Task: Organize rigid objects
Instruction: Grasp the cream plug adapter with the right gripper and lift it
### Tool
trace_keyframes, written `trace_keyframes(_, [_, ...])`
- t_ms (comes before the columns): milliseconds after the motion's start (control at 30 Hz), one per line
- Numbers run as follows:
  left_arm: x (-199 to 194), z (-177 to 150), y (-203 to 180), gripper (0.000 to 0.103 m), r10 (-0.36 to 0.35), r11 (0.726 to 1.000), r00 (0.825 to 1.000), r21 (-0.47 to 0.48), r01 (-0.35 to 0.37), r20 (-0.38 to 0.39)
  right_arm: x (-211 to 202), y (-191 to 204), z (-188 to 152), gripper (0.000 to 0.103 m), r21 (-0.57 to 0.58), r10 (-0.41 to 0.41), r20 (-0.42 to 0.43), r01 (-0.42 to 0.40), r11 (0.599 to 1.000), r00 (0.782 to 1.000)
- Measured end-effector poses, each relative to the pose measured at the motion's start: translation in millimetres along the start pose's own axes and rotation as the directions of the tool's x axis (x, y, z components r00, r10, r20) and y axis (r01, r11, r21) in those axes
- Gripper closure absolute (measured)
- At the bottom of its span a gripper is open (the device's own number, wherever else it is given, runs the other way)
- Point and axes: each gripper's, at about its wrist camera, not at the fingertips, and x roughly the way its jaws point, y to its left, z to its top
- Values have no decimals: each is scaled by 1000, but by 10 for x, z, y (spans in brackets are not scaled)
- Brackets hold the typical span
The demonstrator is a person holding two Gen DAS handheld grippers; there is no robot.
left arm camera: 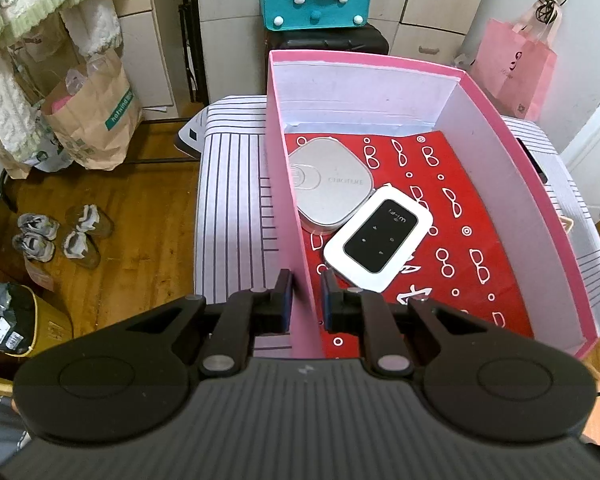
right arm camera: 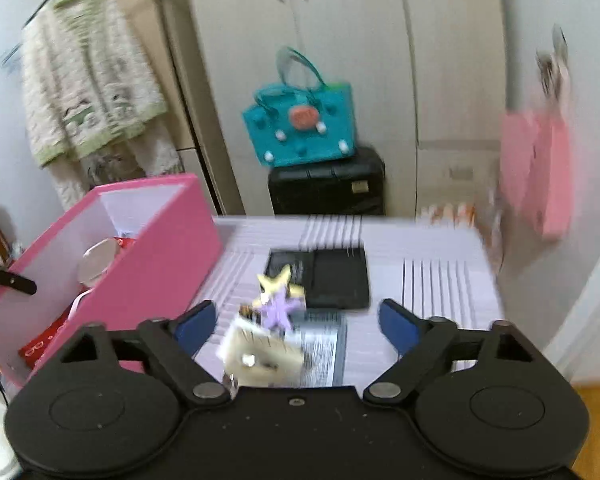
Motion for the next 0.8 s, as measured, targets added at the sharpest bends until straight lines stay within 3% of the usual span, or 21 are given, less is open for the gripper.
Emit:
trace_keyframes(67, [1,-4,-21,89,11,1000,1000,3,-11,0,122,-63,-113,25,52,34,-29,-33,998,999])
trace_keyframes(200, [-3,-5,-37,89,25,1000,1000,-1,-25,-3,329,-26,-299,26,95,86,-78,-79,992,993])
trace_keyframes(333, [-6,-2,-60,89,36,999,999,3,-36,-5,419,31,-364,26,120,127,-83,-116,986,988])
trace_keyframes(400, [-7,0,-80,89,44,999,999,10,-44,-6,484,20,-383,31,141,139,-89,-126,982,986])
trace_keyframes(467, [-6,-3,-96,89,51,998,999,19,-51,-7,550,5,-397,43,168,144,-95,-127,978,985])
trace_keyframes(800, [-22,-13,-93,90,43,999,999,33,-43,-11,433,73,-294,44,123,111,-39,-105,987,993])
